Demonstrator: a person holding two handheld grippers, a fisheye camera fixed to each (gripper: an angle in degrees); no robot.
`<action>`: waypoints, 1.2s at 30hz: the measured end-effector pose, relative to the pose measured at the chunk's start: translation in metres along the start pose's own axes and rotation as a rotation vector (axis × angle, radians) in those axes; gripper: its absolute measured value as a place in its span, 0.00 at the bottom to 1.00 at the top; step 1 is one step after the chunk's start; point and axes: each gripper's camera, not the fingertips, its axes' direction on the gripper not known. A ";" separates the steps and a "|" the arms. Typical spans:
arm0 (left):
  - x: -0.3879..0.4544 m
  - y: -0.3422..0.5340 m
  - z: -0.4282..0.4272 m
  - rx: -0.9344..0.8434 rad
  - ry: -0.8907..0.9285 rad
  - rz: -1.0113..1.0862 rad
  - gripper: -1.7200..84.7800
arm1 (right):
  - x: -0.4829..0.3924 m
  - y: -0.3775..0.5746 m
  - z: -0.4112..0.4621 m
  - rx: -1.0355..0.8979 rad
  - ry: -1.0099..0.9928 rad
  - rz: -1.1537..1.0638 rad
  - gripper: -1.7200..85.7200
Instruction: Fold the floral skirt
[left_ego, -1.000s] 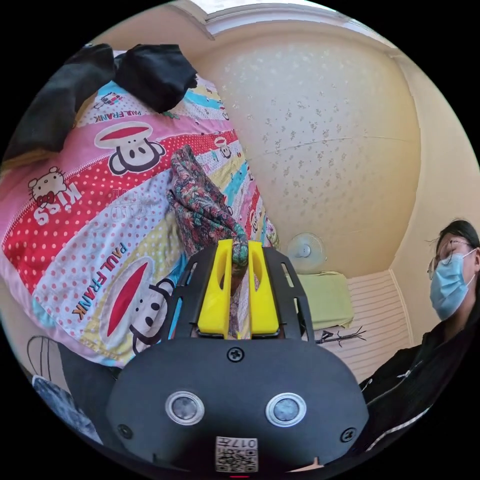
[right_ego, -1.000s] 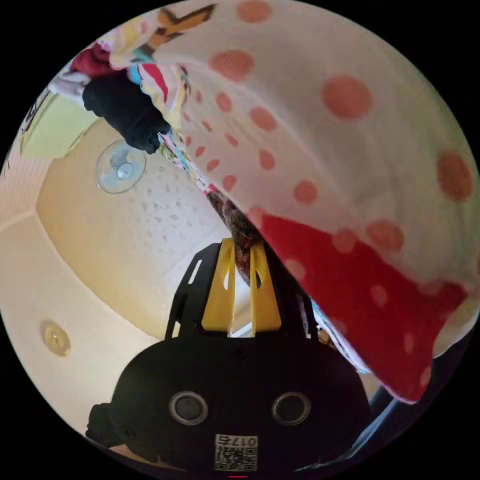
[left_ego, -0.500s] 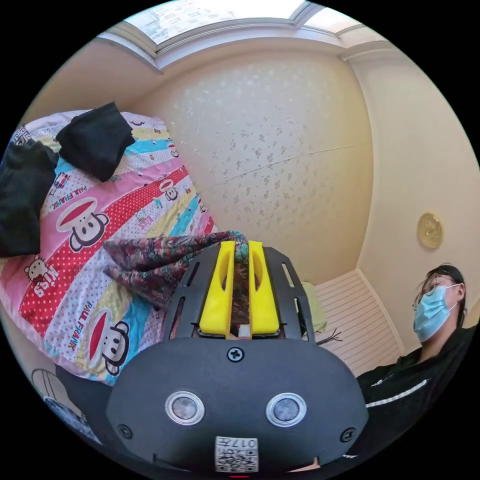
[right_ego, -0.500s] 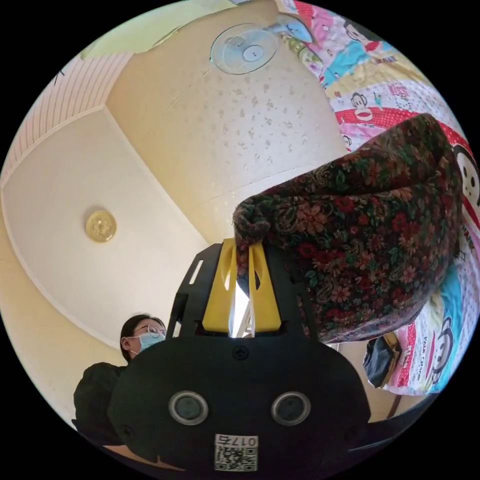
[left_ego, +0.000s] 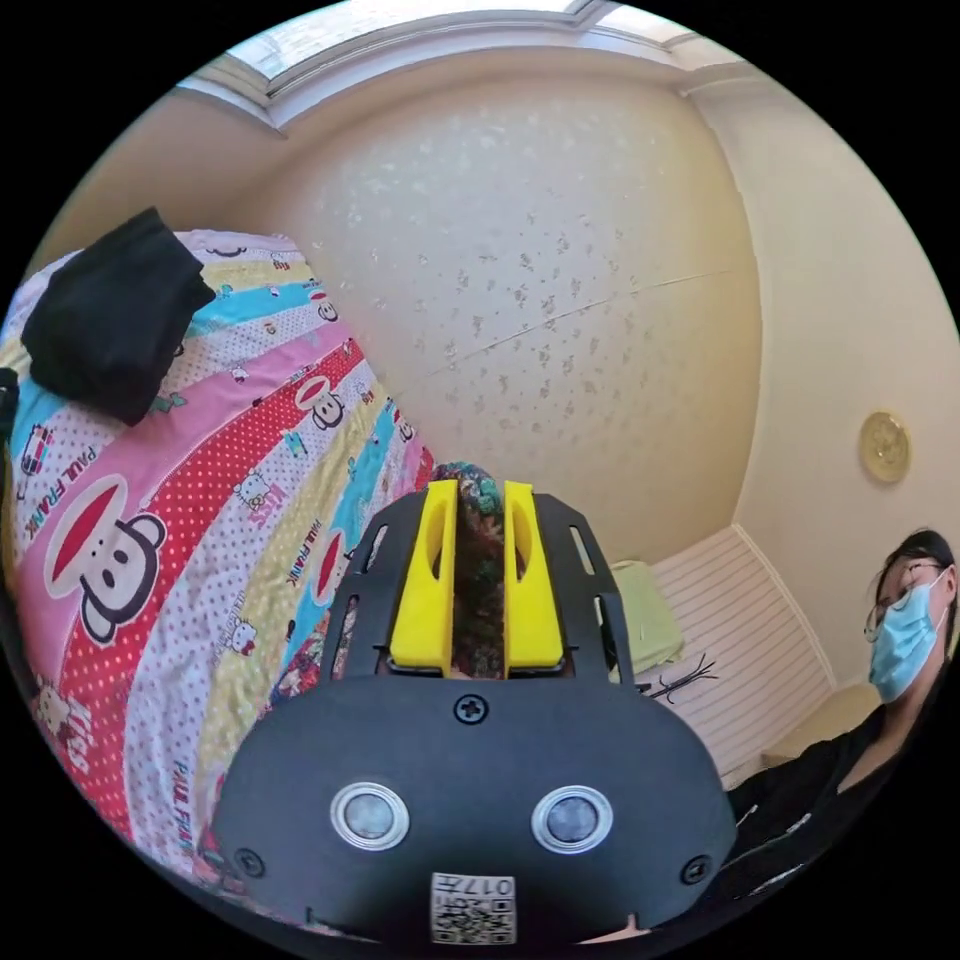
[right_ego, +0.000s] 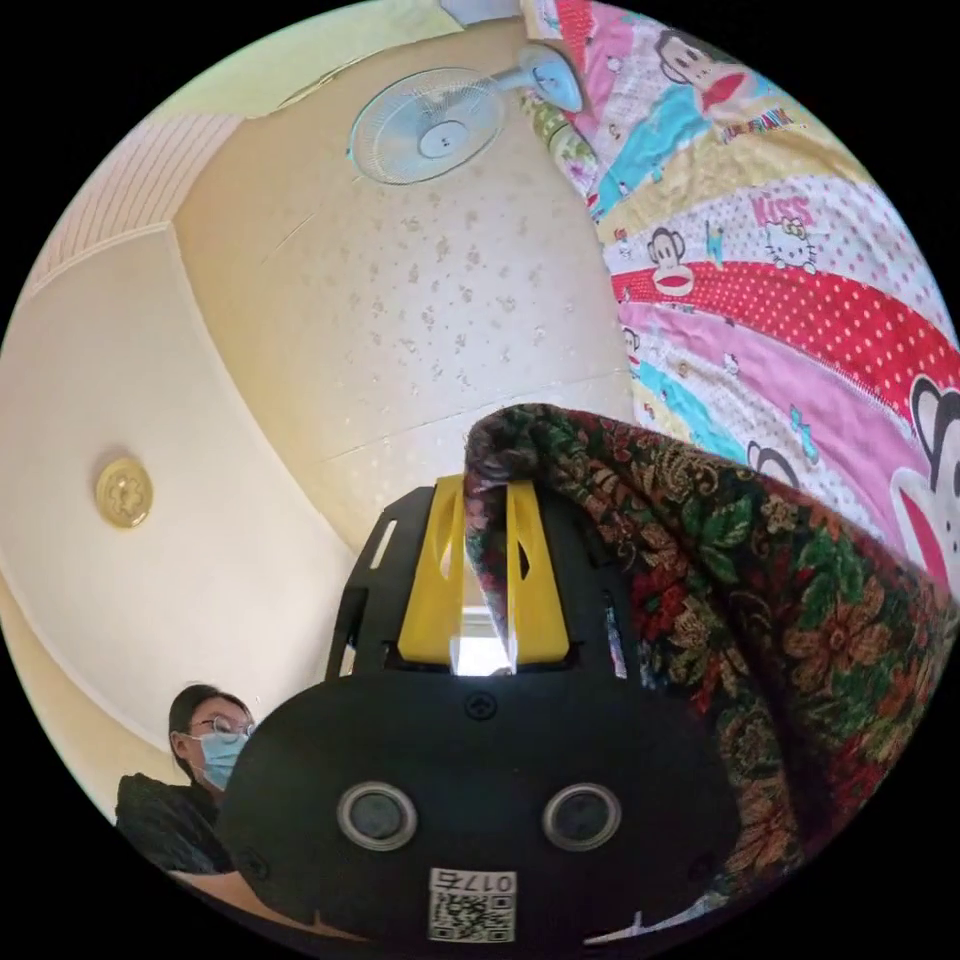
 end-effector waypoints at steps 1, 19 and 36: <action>-0.021 -0.003 0.014 0.003 0.013 -0.012 0.13 | 0.037 -0.014 0.003 0.049 -0.065 -0.003 0.11; -0.136 0.197 -0.110 -0.294 -0.600 0.196 0.17 | 0.078 0.110 0.040 -0.729 1.508 -0.337 0.07; -0.194 0.202 -0.137 -0.407 -0.306 -0.033 0.14 | 0.092 0.256 0.562 -1.156 1.382 -0.525 0.18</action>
